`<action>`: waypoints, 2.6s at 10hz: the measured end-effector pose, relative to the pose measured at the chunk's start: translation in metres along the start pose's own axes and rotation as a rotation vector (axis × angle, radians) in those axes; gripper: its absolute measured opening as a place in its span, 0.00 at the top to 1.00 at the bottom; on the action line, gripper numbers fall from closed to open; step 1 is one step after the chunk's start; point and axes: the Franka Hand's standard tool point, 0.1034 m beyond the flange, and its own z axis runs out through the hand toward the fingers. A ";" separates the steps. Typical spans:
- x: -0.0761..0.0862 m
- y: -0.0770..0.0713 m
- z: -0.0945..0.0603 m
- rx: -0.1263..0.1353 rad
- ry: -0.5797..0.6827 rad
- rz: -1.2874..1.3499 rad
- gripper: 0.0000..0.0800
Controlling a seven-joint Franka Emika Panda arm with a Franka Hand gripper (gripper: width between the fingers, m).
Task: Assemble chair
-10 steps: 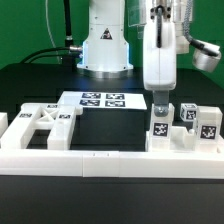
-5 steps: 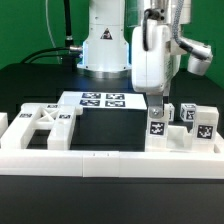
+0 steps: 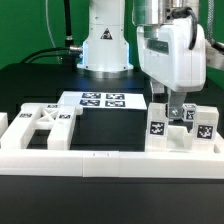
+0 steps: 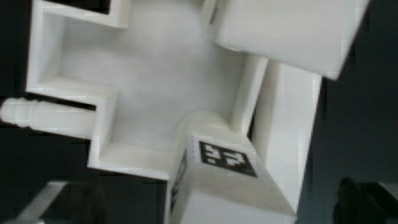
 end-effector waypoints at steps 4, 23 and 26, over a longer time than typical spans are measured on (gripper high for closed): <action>0.005 0.000 -0.011 -0.023 0.010 -0.503 0.19; 0.008 0.035 -0.012 -0.034 0.037 -1.079 0.19; 0.009 0.035 -0.005 -0.035 0.071 -1.293 0.19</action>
Offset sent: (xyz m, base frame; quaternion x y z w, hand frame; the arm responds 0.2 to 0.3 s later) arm -0.0050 -0.0054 0.0218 -0.0335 -0.0081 -0.3147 0.9486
